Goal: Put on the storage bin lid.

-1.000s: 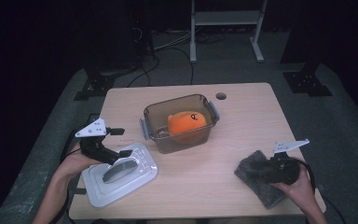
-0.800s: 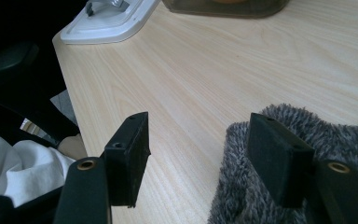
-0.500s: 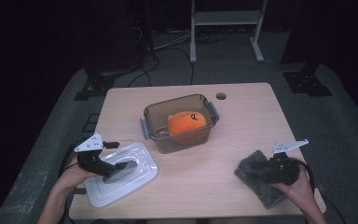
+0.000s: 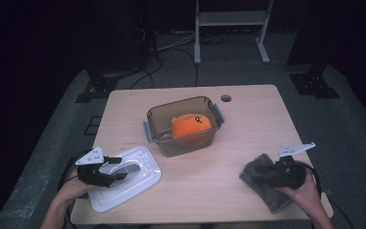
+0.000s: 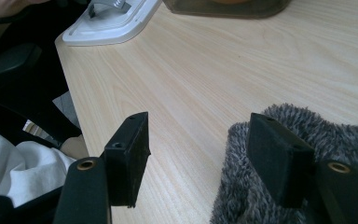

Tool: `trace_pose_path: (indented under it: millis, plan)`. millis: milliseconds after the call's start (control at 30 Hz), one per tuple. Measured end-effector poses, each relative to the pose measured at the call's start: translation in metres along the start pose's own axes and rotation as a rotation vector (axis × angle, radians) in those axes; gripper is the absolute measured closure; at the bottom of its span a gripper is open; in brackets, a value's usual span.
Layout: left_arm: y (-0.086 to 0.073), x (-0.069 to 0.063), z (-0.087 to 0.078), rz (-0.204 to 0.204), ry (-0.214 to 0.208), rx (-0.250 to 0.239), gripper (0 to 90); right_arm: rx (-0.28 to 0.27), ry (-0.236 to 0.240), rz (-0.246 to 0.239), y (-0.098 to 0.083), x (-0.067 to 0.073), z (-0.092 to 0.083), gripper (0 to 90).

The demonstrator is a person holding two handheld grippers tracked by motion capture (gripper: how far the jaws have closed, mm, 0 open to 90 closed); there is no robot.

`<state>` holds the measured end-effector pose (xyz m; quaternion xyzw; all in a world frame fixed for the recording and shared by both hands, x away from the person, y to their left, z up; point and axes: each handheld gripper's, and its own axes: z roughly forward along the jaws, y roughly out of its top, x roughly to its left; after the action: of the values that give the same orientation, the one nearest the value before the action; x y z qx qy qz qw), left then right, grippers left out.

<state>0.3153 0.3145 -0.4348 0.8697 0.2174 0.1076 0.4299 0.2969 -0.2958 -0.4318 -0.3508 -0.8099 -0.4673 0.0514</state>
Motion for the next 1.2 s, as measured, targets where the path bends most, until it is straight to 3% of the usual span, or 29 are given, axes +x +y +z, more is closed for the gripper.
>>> trace_pose_path:
  millis: [367,700,1033,1200]
  plan:
    - [-0.011,0.001,0.001,0.002,-0.005,0.031,48.0,-0.004,0.003,-0.007,0.001,0.000,0.000,38.0]
    - [-0.013,-0.001,0.005,0.012,-0.011,0.059,66.1,0.002,0.006,-0.012,0.001,0.001,0.001,38.0]
    - [-0.011,-0.002,0.000,0.014,-0.029,0.054,66.5,0.001,0.006,-0.010,0.001,0.000,0.001,38.0]
    - [-0.006,-0.004,-0.010,0.017,-0.029,0.044,66.5,0.003,0.006,-0.009,0.001,0.000,0.002,38.1]
